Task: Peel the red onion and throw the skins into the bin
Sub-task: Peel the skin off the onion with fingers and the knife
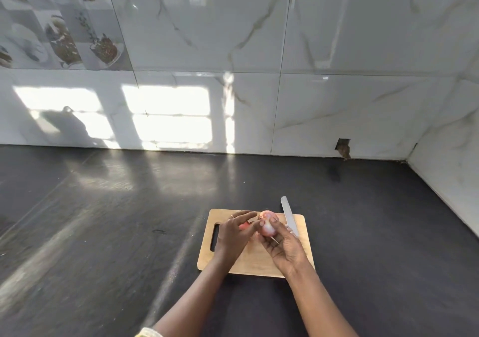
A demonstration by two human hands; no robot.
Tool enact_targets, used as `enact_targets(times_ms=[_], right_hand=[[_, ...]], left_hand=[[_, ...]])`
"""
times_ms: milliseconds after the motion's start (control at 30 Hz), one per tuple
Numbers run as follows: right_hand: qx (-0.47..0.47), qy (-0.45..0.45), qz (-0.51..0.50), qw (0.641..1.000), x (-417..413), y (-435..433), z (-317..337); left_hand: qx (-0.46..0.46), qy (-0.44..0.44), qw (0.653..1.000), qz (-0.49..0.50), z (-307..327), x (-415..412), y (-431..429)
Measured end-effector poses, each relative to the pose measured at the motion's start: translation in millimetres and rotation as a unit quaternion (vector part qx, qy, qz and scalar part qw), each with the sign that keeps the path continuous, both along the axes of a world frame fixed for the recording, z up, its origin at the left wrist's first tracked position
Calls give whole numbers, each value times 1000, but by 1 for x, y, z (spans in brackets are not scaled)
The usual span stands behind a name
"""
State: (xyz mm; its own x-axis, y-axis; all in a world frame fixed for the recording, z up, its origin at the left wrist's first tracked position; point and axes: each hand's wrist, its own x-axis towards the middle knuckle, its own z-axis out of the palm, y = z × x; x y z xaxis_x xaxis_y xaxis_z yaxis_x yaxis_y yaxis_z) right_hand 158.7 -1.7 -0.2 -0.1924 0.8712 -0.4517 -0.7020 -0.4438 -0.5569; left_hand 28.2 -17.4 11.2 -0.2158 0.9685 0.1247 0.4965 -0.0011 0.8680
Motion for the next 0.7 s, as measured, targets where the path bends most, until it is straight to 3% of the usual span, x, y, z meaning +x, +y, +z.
enact_targets(times_ms=[367, 700], right_hand=[[44, 0, -3, 999, -1, 0, -1], [18, 13, -14, 1000, -4, 0, 2]], left_hand=[[55, 69, 996, 35, 4, 7, -1], [93, 63, 991, 65, -1, 6, 2]])
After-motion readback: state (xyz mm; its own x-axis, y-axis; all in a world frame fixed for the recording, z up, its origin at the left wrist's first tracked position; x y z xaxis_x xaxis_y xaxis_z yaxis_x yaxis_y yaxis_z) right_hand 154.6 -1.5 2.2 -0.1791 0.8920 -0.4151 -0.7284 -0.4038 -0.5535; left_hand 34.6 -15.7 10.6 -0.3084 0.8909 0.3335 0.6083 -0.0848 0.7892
